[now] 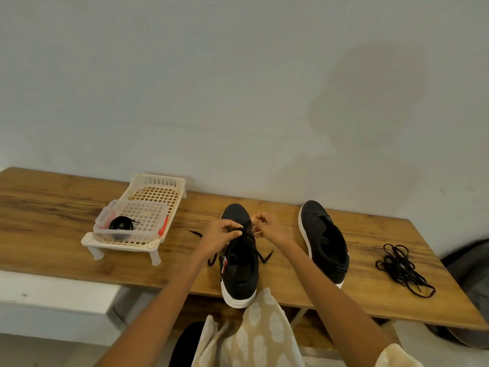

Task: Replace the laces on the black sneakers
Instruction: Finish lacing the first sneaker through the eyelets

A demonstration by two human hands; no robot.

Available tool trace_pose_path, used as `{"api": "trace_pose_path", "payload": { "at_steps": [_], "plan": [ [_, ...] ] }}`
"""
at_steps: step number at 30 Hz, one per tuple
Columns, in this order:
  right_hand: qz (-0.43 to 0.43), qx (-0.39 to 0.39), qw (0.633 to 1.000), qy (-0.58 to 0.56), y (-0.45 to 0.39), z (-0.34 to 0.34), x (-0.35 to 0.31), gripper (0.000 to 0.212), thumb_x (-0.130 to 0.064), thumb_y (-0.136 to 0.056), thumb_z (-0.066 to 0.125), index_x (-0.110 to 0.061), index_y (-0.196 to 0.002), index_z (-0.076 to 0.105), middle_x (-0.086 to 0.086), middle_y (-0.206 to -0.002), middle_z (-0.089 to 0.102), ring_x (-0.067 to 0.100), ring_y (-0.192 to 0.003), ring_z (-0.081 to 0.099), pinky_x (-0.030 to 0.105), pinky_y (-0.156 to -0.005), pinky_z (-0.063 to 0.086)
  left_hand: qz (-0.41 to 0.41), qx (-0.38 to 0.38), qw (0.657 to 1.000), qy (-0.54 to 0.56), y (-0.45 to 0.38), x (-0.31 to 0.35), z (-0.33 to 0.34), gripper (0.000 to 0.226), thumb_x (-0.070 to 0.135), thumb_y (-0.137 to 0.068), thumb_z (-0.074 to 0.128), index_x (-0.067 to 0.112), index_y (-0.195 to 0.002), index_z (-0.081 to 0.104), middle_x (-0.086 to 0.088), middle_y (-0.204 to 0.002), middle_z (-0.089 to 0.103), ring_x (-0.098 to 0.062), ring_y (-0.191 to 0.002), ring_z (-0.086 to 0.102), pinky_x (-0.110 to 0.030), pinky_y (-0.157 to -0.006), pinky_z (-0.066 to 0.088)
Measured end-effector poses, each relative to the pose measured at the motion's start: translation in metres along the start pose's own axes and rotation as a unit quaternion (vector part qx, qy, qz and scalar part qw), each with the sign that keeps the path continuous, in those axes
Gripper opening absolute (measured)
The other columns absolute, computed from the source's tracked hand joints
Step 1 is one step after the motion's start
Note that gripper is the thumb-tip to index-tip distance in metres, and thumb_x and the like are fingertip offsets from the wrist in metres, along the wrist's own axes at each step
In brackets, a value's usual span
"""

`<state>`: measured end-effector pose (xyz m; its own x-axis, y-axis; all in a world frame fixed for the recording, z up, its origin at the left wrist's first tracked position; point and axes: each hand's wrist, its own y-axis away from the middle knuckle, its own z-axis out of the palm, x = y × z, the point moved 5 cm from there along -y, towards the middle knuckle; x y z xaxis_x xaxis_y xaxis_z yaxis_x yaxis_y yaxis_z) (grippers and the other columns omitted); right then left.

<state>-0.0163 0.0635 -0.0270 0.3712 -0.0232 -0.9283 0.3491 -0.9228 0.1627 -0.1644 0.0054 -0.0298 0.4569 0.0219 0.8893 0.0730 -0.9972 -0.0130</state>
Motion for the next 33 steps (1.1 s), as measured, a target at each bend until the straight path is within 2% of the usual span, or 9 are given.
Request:
{"api": "trace_pose_path", "payload": {
  "at_steps": [7, 10, 13, 17, 20, 23, 26, 29, 33],
  "plan": [
    [0.045, 0.101, 0.993, -0.037, 0.016, -0.005, 0.009, 0.019, -0.03, -0.094, 0.057, -0.012, -0.101, 0.057, 0.006, -0.09, 0.063, 0.011, -0.069, 0.061, 0.024, -0.065, 0.055, -0.016, -0.015, 0.999, -0.049, -0.004, 0.005, 0.004, 0.02, 0.018, -0.086, 0.068, 0.015, -0.105, 0.071, 0.012, -0.072, 0.065, -0.001, -0.049, 0.052, -0.009, -0.051, 0.041],
    [0.114, 0.064, 0.991, -0.022, 0.038, -0.001, 0.028, 0.03, -0.042, -0.089, 0.06, -0.013, -0.084, 0.058, 0.003, -0.077, 0.062, 0.013, -0.067, 0.059, 0.026, -0.063, 0.051, -0.001, 0.029, 0.997, -0.074, 0.001, 0.005, 0.006, 0.021, 0.019, -0.085, 0.069, 0.013, -0.105, 0.072, 0.001, -0.097, 0.071, 0.002, -0.074, 0.058, -0.005, -0.065, 0.041],
    [0.15, 0.034, 0.987, -0.049, 0.054, 0.008, 0.041, 0.036, -0.045, -0.084, 0.066, -0.009, -0.091, 0.063, 0.013, -0.083, 0.064, 0.016, -0.074, 0.061, 0.023, -0.062, 0.051, -0.003, 0.077, 0.993, -0.085, 0.009, 0.003, 0.01, 0.021, 0.021, -0.085, 0.069, 0.012, -0.103, 0.072, 0.0, -0.102, 0.071, -0.007, -0.093, 0.061, -0.014, -0.08, 0.043],
    [0.112, 0.056, 0.985, -0.119, 0.058, 0.014, 0.037, 0.021, -0.03, -0.086, 0.068, -0.009, -0.092, 0.066, 0.009, -0.088, 0.066, 0.011, -0.074, 0.059, 0.018, -0.061, 0.045, -0.014, 0.112, 0.99, -0.082, 0.016, 0.005, 0.012, 0.022, 0.023, -0.084, 0.07, 0.011, -0.103, 0.072, -0.003, -0.103, 0.07, -0.014, -0.098, 0.063, -0.025, -0.087, 0.047],
    [0.092, 0.075, 0.986, -0.119, 0.059, 0.018, 0.03, 0.017, -0.021, -0.088, 0.066, -0.007, -0.097, 0.069, 0.002, -0.088, 0.069, 0.007, -0.078, 0.063, 0.013, -0.06, 0.047, -0.003, 0.121, 0.988, -0.096, 0.019, 0.009, 0.012, 0.021, 0.021, -0.086, 0.068, 0.013, -0.105, 0.071, -0.003, -0.105, 0.068, -0.014, -0.099, 0.061, -0.021, -0.085, 0.043],
    [0.073, 0.067, 0.991, -0.093, 0.06, 0.015, 0.027, 0.013, -0.02, -0.09, 0.063, -0.013, -0.081, 0.068, -0.003, -0.074, 0.065, 0.006, -0.071, 0.061, 0.013, -0.058, 0.045, 0.009, 0.123, 0.986, -0.109, 0.02, 0.011, 0.013, 0.022, 0.02, -0.088, 0.065, 0.014, -0.109, 0.07, -0.001, -0.104, 0.065, -0.013, -0.099, 0.059, -0.015, -0.08, 0.037],
    [0.049, 0.052, 0.996, -0.056, 0.059, 0.009, 0.031, 0.025, -0.017, -0.092, 0.058, -0.015, -0.067, 0.058, 0.0, -0.067, 0.057, 0.012, -0.071, 0.057, 0.028, -0.069, 0.05, 0.028, 0.115, 0.986, -0.114, 0.019, 0.012, 0.013, 0.021, 0.02, -0.088, 0.065, 0.015, -0.107, 0.072, 0.0, -0.098, 0.065, -0.008, -0.089, 0.057, -0.011, -0.074, 0.032],
    [0.04, 0.032, 0.999, -0.018, 0.059, 0.008, 0.032, 0.019, -0.016, -0.092, 0.056, -0.015, -0.073, 0.059, 0.001, -0.074, 0.059, 0.015, -0.079, 0.058, 0.042, -0.085, 0.052, 0.036, 0.109, 0.987, -0.116, 0.018, 0.011, 0.014, 0.02, 0.019, -0.087, 0.065, 0.015, -0.106, 0.072, 0.0, -0.097, 0.065, -0.003, -0.084, 0.052, -0.009, -0.071, 0.032],
    [0.028, 0.002, 0.999, -0.043, 0.069, 0.009, 0.027, 0.01, -0.024, -0.093, 0.057, -0.015, -0.098, 0.06, -0.004, -0.091, 0.061, 0.009, -0.089, 0.057, 0.022, -0.076, 0.049, 0.031, 0.106, 0.986, -0.126, 0.017, 0.01, 0.013, 0.02, 0.02, -0.088, 0.065, 0.015, -0.106, 0.072, -0.001, -0.099, 0.066, -0.012, -0.092, 0.059, -0.012, -0.074, 0.033]
  ]
}}
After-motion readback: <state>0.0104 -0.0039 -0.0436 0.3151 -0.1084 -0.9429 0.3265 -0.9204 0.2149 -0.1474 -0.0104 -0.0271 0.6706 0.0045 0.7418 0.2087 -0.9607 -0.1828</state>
